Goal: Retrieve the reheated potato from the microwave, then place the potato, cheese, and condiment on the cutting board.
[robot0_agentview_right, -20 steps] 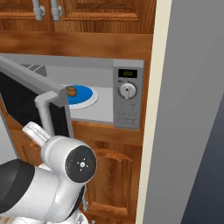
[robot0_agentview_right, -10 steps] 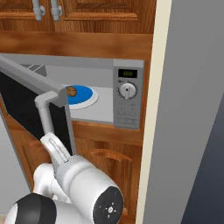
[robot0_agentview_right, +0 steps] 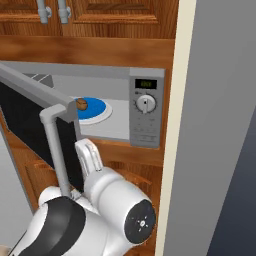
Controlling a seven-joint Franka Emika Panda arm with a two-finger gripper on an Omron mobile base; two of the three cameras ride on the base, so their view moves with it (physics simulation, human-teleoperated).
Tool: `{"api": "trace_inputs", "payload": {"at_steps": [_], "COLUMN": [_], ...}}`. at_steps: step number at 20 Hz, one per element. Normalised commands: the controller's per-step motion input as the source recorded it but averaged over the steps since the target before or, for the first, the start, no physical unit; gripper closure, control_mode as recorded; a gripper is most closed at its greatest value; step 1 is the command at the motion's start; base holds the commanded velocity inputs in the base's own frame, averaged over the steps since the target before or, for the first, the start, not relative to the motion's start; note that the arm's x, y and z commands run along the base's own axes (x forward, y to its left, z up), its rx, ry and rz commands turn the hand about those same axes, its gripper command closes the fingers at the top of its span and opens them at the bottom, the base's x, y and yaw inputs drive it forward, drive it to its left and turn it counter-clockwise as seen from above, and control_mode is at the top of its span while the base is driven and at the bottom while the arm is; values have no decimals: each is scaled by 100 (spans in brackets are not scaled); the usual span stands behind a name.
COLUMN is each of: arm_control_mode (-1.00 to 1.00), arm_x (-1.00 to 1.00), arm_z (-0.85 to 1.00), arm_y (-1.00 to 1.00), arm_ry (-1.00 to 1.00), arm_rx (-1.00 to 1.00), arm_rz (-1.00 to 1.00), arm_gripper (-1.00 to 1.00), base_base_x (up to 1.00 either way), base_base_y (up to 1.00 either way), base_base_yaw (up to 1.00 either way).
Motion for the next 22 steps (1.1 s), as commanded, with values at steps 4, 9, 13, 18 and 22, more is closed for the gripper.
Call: {"api": "trace_inputs", "payload": {"at_steps": [4, 9, 13, 18, 22], "arm_control_mode": [-100, -100, -100, -100, -100], "arm_x": [59, 62, 54, 24, 6], "arm_z": [-6, -6, -3, -8, -10], "arm_y": [-1, 14, 8, 15, 22], "arm_ry": [9, 5, 4, 0, -2], "arm_rx": [21, 20, 12, 3, 0], "arm_rz": [0, 1, 5, 13, 17], "arm_gripper": [-100, -100, -100, -100, -100], "base_base_x": [0, 0, 0, 0, 0], "base_base_y": [0, 0, 0, 0, 0], "base_base_yaw": [0, 0, 0, 0, 0]}}
